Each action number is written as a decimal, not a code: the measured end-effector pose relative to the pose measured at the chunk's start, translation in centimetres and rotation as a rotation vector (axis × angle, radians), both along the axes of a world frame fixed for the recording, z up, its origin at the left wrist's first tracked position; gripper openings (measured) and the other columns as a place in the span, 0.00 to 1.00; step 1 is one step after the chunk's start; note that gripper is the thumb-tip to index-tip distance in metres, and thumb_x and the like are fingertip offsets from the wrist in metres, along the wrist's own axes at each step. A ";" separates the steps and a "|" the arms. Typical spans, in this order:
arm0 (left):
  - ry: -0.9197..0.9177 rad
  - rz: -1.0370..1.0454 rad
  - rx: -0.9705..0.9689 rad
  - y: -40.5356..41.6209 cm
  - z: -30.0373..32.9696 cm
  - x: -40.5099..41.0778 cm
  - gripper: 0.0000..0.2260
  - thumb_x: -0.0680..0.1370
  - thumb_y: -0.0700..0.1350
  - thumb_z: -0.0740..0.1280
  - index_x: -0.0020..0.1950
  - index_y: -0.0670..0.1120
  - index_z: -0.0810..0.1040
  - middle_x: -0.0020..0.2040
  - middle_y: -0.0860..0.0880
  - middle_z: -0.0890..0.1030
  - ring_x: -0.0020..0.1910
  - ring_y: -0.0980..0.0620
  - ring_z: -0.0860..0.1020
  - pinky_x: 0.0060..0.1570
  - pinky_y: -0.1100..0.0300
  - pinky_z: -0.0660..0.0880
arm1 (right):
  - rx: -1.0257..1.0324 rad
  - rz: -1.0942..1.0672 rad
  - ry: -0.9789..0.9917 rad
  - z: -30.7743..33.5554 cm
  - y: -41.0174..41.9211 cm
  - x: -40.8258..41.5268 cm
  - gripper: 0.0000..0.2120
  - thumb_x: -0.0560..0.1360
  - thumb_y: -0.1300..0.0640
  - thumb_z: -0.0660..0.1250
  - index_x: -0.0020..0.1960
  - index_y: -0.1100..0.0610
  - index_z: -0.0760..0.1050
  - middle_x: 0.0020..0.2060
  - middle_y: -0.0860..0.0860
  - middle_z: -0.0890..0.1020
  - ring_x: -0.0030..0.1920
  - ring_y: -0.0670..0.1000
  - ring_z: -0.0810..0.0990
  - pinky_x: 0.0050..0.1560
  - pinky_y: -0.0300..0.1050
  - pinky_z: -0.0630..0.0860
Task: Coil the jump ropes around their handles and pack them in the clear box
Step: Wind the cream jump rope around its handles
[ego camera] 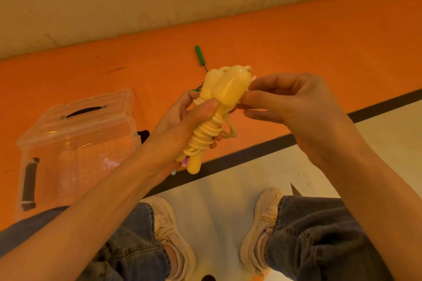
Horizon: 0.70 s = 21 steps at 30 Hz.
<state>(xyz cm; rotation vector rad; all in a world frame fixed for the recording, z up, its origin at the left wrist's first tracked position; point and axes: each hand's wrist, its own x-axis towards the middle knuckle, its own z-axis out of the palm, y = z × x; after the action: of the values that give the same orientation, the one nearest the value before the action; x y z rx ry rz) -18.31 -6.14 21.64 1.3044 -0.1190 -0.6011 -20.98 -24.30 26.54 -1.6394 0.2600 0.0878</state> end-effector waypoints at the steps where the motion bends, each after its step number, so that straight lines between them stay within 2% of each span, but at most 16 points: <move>1: 0.000 0.009 0.021 0.0 0.1 -0.1 0.16 0.72 0.53 0.67 0.54 0.45 0.72 0.38 0.47 0.80 0.34 0.51 0.79 0.34 0.60 0.77 | -0.074 0.028 0.019 0.0 -0.1 0.1 0.06 0.70 0.61 0.72 0.46 0.62 0.81 0.40 0.58 0.85 0.40 0.51 0.85 0.40 0.42 0.82; 4: -0.018 0.027 0.052 -0.2 0.4 -0.2 0.15 0.73 0.51 0.69 0.53 0.44 0.71 0.37 0.49 0.81 0.33 0.52 0.79 0.32 0.61 0.76 | -0.185 0.087 0.056 0.0 -0.3 0.2 0.06 0.73 0.60 0.70 0.44 0.63 0.82 0.38 0.57 0.85 0.38 0.49 0.85 0.38 0.41 0.80; 7: -0.031 0.048 0.075 -0.7 0.8 -0.3 0.19 0.70 0.52 0.68 0.54 0.43 0.71 0.36 0.49 0.81 0.32 0.53 0.79 0.30 0.63 0.76 | -0.203 0.004 -0.035 -0.3 -0.4 0.1 0.05 0.72 0.62 0.69 0.42 0.64 0.81 0.33 0.56 0.83 0.34 0.47 0.82 0.35 0.38 0.78; 11: -0.033 0.067 0.064 -1.0 1.4 -0.3 0.21 0.70 0.54 0.65 0.55 0.42 0.71 0.39 0.45 0.80 0.32 0.53 0.79 0.31 0.63 0.76 | -0.085 -0.065 -0.190 -0.5 0.2 0.0 0.02 0.71 0.68 0.68 0.40 0.67 0.77 0.28 0.51 0.77 0.30 0.43 0.74 0.33 0.35 0.72; 14: -0.035 0.084 0.054 -0.8 1.6 -0.2 0.22 0.70 0.55 0.63 0.57 0.41 0.71 0.39 0.44 0.80 0.32 0.54 0.79 0.30 0.63 0.75 | -0.032 -0.030 -0.317 -0.5 0.8 -0.1 0.02 0.71 0.69 0.69 0.41 0.65 0.76 0.29 0.49 0.77 0.31 0.42 0.74 0.34 0.34 0.72; 16: -0.073 0.102 0.077 -0.5 1.6 -0.2 0.21 0.70 0.55 0.64 0.55 0.42 0.72 0.38 0.46 0.81 0.33 0.54 0.80 0.30 0.64 0.75 | -0.035 -0.011 -0.274 -0.7 0.9 -0.1 0.02 0.72 0.69 0.69 0.42 0.65 0.77 0.30 0.49 0.78 0.31 0.43 0.74 0.35 0.35 0.73; 21: -0.196 0.164 0.190 -0.1 1.1 -0.4 0.18 0.68 0.53 0.67 0.53 0.45 0.71 0.34 0.55 0.81 0.32 0.57 0.80 0.31 0.67 0.75 | 0.007 0.053 0.055 -1.1 0.5 0.4 0.06 0.72 0.66 0.68 0.46 0.60 0.82 0.34 0.56 0.77 0.30 0.45 0.73 0.35 0.37 0.74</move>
<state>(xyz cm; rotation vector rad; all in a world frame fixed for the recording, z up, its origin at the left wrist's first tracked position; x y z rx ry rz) -18.73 -6.20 22.78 1.5402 -0.1169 -0.3501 -20.58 -23.82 25.41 -1.6384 0.2574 0.1740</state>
